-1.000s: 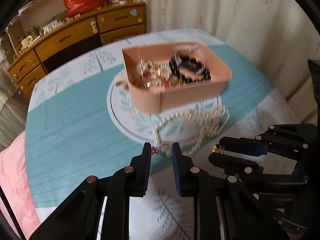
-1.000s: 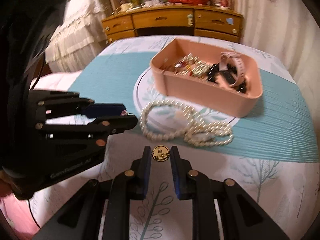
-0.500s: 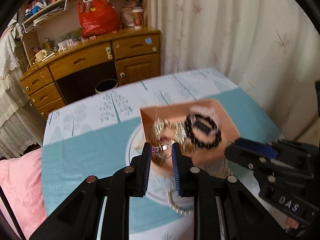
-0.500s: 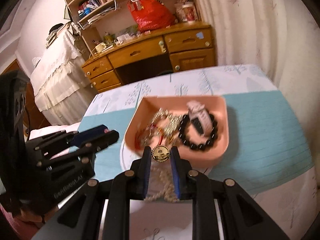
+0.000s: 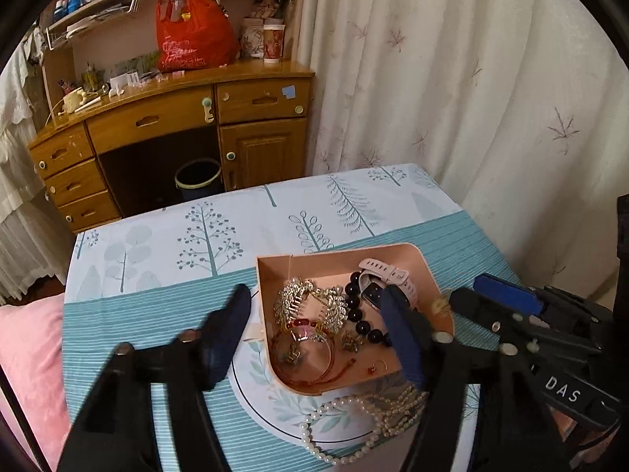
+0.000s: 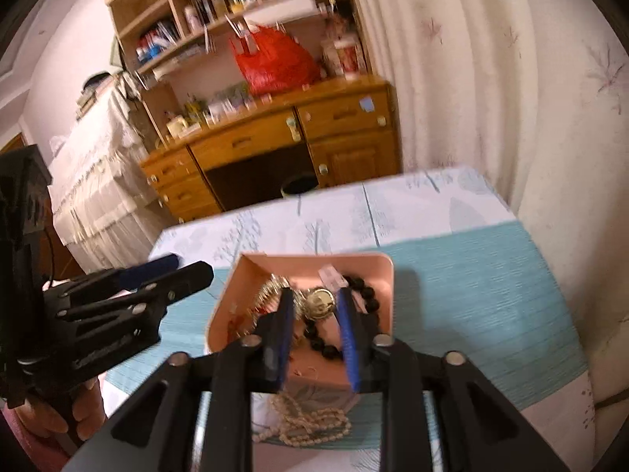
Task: Organize jewelry
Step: 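Drop silver ring and gold pendant into the pink box with both tools, then close right tool on the pearl necklace strands and lift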
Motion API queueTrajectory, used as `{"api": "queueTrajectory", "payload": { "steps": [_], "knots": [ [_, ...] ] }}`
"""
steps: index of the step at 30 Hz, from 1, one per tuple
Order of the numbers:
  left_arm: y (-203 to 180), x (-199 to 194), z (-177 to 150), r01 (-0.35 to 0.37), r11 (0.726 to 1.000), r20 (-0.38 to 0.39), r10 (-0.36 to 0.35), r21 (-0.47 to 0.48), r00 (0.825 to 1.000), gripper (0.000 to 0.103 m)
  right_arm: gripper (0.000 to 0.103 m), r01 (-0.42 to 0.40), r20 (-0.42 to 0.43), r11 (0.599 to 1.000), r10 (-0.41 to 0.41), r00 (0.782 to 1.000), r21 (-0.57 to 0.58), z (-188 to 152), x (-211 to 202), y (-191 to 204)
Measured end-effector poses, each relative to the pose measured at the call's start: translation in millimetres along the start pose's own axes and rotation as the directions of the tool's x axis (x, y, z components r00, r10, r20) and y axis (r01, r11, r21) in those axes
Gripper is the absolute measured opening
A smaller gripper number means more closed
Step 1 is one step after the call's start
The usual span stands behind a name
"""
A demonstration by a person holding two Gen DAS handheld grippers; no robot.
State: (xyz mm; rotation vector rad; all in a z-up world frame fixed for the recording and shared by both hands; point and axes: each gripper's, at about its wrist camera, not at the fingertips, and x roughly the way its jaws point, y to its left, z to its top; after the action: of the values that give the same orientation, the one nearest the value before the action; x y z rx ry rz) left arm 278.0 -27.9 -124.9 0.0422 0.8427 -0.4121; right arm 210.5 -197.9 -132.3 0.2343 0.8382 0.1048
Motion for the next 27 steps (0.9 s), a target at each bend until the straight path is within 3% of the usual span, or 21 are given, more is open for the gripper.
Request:
{"api": "queueTrajectory", "payload": {
  "steps": [4, 9, 13, 15, 17, 21, 27],
  "knots": [
    [3, 0, -4, 0.000, 1.000, -0.018, 0.000, -0.017, 1.000, 0.069, 0.045, -0.005, 0.019, 1.000, 0.005, 1.000, -0.004, -4, -6, -6],
    [8, 2, -10, -0.055, 0.998, -0.046, 0.054, -0.020, 0.997, 0.076, 0.060, 0.019, 0.009, 0.998, -0.019, 1.000, -0.062, -9, -7, -3],
    [16, 3, -28, -0.053, 0.998, -0.080, 0.049, -0.047, 0.996, 0.087, 0.064, 0.061, -0.017, 0.983, -0.065, 0.998, -0.174, -19, -7, 5],
    [19, 5, -39, -0.063, 0.996, -0.120, 0.055, -0.062, 0.991, 0.088, 0.064, 0.097, -0.021, 0.945, -0.108, 0.994, -0.312, -29, -5, 14],
    [23, 8, -50, -0.074, 0.995, -0.160, 0.062, -0.070, 0.985, 0.088, 0.064, 0.093, -0.045, 0.879, -0.129, 0.991, -0.467, -43, 0, 23],
    [26, 14, -75, -0.108, 0.991, -0.249, 0.087, -0.072, 0.965, 0.088, 0.064, -0.021, -0.152, 0.805, -0.087, 0.985, -0.593, -66, 8, 30],
    [22, 21, -101, -0.109, 0.990, -0.327, 0.074, -0.088, 0.942, 0.095, 0.064, -0.150, -0.256, 0.717, -0.042, 0.966, -0.681, -96, 16, 43]
  ]
}}
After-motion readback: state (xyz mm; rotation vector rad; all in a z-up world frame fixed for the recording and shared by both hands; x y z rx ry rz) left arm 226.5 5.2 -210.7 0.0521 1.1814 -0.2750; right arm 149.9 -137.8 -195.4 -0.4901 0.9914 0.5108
